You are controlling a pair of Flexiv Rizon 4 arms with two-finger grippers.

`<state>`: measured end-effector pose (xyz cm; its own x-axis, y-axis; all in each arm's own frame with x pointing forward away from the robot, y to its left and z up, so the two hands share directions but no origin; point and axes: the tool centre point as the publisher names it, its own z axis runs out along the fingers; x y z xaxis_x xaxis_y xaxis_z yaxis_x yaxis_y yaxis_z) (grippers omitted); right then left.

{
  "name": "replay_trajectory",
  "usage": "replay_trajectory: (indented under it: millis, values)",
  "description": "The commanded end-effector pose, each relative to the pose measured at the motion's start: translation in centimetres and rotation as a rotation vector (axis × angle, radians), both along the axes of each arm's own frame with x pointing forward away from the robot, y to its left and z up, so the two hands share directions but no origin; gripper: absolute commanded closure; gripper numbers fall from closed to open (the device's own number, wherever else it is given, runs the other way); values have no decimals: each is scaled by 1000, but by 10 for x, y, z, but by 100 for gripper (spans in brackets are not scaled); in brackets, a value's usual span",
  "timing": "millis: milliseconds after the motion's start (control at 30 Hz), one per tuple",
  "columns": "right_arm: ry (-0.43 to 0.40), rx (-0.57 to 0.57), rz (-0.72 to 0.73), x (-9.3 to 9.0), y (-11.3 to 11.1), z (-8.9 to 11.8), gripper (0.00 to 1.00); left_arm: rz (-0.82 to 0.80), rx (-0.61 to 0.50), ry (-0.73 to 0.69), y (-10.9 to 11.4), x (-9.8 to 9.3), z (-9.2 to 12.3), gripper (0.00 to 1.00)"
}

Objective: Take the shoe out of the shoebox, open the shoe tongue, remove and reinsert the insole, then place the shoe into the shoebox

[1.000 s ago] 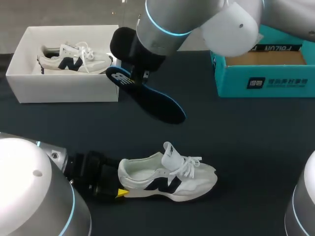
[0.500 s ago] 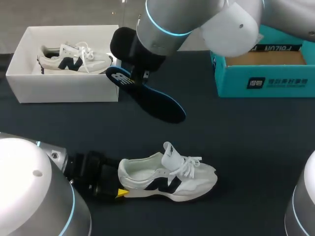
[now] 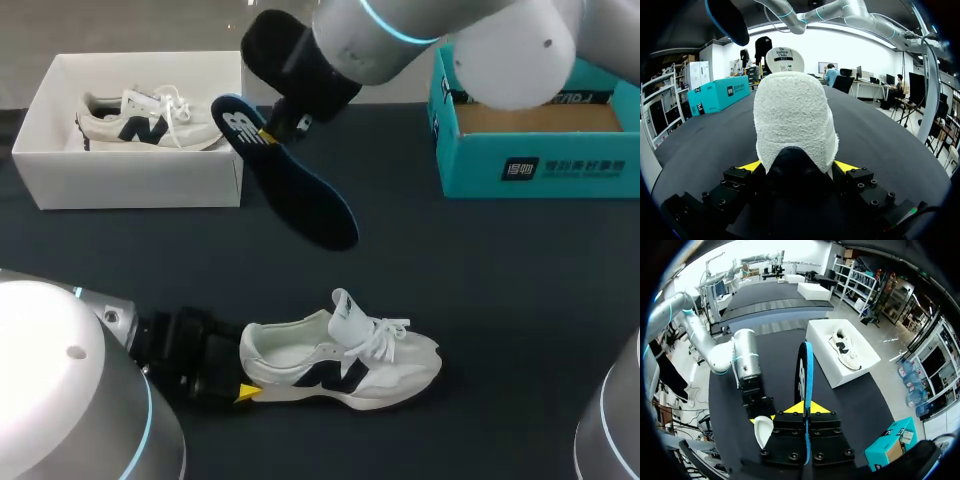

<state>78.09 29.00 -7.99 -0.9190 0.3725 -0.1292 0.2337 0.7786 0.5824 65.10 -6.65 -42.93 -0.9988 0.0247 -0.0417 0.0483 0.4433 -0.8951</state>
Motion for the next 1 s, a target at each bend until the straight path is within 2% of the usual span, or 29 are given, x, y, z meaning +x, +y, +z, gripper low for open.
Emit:
replay_trajectory:
  millis: [33, 100, 333, 400, 433, 1000]
  values:
    - [5, 187, 38, 7, -26, 9, 100, 0, 2, 1, 1, 1, -6, 100]
    - [47, 213, 33, 9, -31, 17, 100, 0, 2, 1, 1, 1, -6, 100]
    - [94, 271, 47, 32, -36, 42, 100, 0, 2, 1, 1, 1, -6, 100]
    - [102, 259, 44, 38, -38, 47, 100, 0, 2, 1, 1, 1, -6, 100]
    - [78, 222, 42, 41, -37, 51, 100, 0, 2, 1, 1, 1, -6, 100]
    - [82, 244, 39, 40, -40, 52, 100, 0, 2, 1, 1, 1, -6, 100]
